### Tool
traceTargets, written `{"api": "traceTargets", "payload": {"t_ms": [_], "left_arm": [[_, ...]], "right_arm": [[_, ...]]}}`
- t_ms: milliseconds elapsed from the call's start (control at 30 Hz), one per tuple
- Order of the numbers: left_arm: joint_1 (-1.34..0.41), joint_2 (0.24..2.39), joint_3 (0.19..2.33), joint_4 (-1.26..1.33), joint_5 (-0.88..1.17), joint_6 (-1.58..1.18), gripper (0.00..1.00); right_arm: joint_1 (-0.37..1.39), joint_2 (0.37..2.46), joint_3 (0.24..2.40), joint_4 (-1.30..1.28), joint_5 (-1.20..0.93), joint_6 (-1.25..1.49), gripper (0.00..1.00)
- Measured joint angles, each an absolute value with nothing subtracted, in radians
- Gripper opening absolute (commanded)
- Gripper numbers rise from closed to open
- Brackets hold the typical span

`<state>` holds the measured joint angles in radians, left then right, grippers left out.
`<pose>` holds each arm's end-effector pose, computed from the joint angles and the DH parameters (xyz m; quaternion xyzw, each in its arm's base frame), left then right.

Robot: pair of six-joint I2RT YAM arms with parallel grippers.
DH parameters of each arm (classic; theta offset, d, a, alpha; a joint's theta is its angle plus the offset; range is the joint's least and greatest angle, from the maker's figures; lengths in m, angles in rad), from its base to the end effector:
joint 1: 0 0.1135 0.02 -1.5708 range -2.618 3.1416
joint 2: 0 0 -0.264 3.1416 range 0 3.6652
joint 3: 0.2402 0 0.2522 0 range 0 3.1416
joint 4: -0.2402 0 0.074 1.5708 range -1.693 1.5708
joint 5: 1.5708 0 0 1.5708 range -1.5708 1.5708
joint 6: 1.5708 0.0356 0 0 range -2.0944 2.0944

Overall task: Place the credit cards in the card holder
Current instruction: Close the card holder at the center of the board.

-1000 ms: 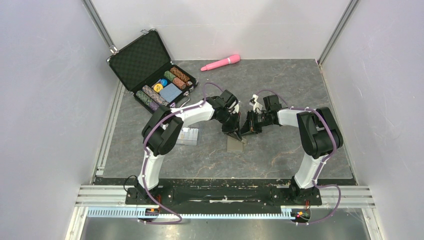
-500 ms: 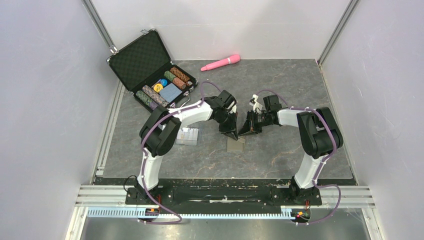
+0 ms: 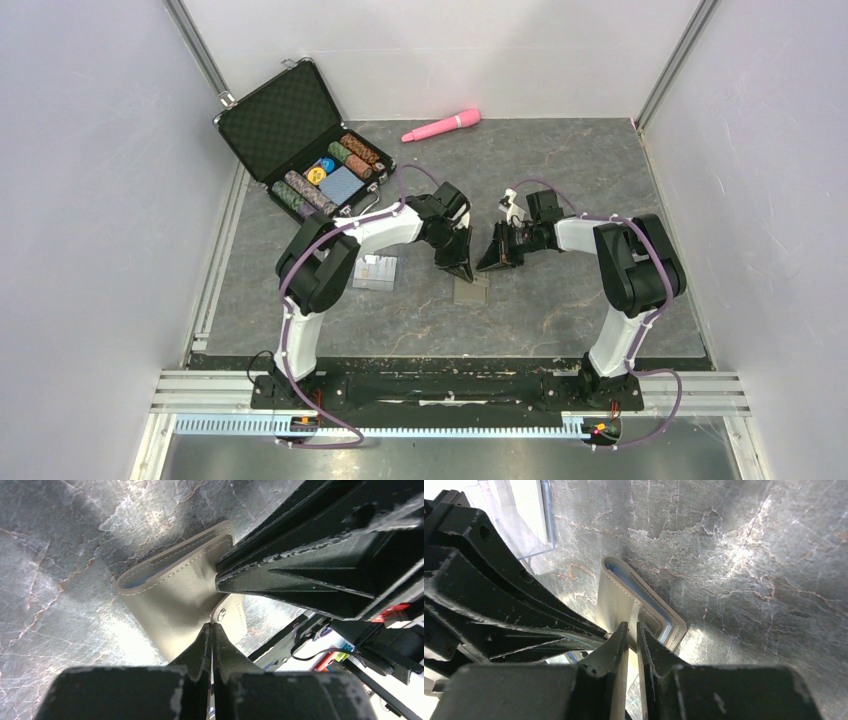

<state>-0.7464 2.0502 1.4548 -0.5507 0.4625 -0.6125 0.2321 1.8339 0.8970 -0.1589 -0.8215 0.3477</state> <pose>0.2989 -0.2981 0.1636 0.1119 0.9462 -0.3032 0.0188 0.3123 0.1006 0.1192 -0.0423 0.8950 0.4336 0.0958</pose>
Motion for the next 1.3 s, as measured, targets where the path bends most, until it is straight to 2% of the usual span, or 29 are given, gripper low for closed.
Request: {"api": "traceTargets", "payload": {"t_ms": [400,533,900,1300], "left_arm": [[-0.746,2.051,1.436,-0.547,0.463,-0.612,0.02],[-0.746,2.051,1.436,-0.547,0.463,-0.612,0.02],[-0.746,2.051,1.436,-0.549,0.462,-0.612,0.02],[-0.746,2.053,1.436,-0.552,0.461,-0.611,0.02]], "right_arm": [[0.232,1.834,0.897,-0.159,-0.822,0.344,0.14],[0.233,1.82,0.896,-0.169,-0.82,0.321,0.0],[0.248,1.714,0.82,-0.205,-0.818,0.249,0.0],[0.319,1.721,0.826,-0.208,-0.802,0.246,0.0]]}}
